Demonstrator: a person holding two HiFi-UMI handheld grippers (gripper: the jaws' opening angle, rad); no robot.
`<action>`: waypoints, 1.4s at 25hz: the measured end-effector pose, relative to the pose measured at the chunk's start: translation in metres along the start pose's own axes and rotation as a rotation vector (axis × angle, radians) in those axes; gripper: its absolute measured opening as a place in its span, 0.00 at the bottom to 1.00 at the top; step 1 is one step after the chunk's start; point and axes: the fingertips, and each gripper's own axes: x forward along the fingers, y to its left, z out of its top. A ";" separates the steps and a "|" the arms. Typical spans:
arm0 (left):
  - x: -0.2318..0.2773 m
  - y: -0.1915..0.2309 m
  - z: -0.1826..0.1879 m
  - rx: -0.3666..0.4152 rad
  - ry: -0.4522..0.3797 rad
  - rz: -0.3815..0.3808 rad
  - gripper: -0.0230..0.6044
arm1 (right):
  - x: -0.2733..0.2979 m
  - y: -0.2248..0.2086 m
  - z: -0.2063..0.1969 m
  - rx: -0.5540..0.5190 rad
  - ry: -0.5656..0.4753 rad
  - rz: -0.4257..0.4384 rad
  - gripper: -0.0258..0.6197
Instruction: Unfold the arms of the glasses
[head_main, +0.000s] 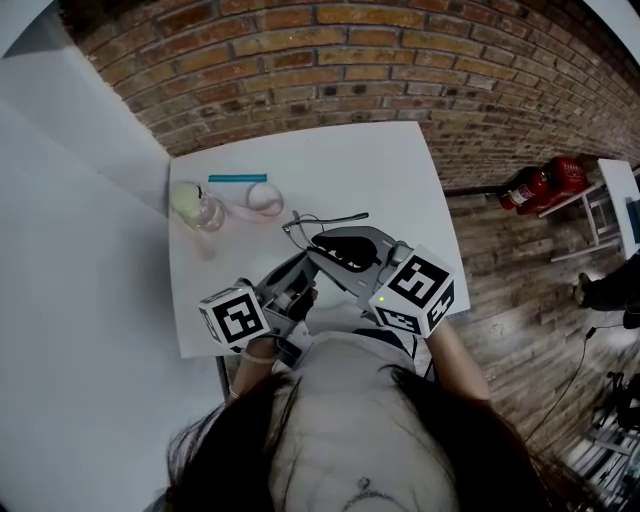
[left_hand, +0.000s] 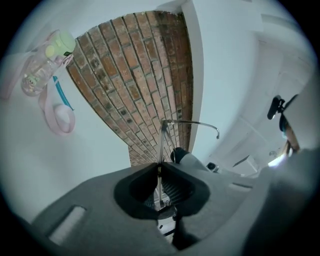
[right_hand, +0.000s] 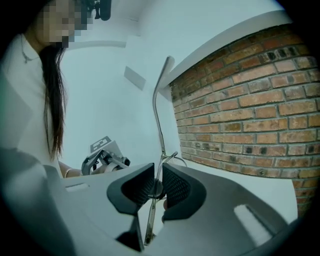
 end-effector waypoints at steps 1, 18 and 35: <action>-0.002 -0.002 0.001 0.011 -0.002 0.003 0.07 | 0.000 0.003 0.002 0.006 0.003 -0.003 0.13; -0.045 -0.027 0.028 0.154 0.003 0.016 0.07 | 0.018 0.042 0.037 0.085 -0.040 0.038 0.08; -0.046 -0.018 0.060 0.033 -0.005 -0.042 0.07 | 0.030 0.031 0.065 0.032 -0.091 -0.042 0.08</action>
